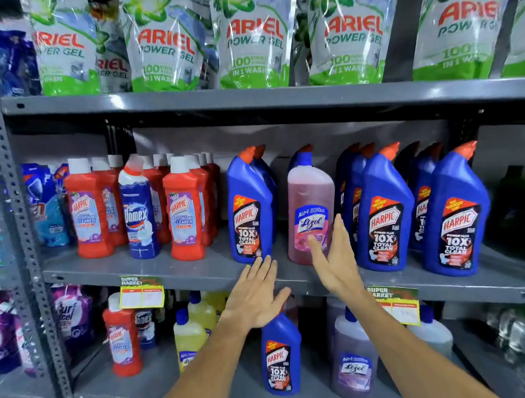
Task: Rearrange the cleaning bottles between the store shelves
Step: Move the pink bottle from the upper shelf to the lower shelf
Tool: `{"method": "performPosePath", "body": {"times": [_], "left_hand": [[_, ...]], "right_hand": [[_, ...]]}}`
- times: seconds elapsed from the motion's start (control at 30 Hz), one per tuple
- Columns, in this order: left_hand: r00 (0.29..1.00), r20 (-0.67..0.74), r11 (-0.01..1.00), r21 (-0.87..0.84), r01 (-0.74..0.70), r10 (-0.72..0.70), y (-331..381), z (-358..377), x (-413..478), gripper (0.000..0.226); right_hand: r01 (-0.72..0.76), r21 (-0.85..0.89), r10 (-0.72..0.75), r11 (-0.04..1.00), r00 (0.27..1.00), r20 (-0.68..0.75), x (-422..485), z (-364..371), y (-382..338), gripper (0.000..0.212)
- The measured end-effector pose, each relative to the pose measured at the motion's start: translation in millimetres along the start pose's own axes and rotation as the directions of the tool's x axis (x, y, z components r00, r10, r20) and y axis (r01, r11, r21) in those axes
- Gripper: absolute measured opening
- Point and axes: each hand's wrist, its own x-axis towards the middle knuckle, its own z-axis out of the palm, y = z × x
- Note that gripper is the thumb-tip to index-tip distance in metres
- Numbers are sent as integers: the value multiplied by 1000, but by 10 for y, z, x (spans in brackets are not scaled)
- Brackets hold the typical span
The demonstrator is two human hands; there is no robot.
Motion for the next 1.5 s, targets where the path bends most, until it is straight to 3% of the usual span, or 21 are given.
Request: {"method": "performPosePath", "body": {"times": [0.27, 0.5, 0.83, 1.37, 1.5], "left_hand": [[995, -97, 1000, 24, 17, -14, -70, 81, 69, 61], [990, -138, 1000, 16, 26, -23, -57, 133, 75, 60], [993, -112, 999, 6, 34, -33, -38, 122, 60, 58], [992, -125, 1000, -9, 5, -6, -83, 109, 108, 59], [952, -305, 1000, 24, -19, 25, -35, 240, -130, 63]], "right_hand": [[-214, 124, 213, 969, 977, 29, 241, 181, 213, 110], [-173, 161, 189, 972, 978, -86, 253, 238, 294, 106], [-124, 96, 128, 988, 991, -47, 198, 194, 231, 105], [-30, 198, 85, 980, 957, -276, -656, -21, -7, 101], [-39, 251, 112, 967, 951, -286, -1076, -46, -15, 101]]}}
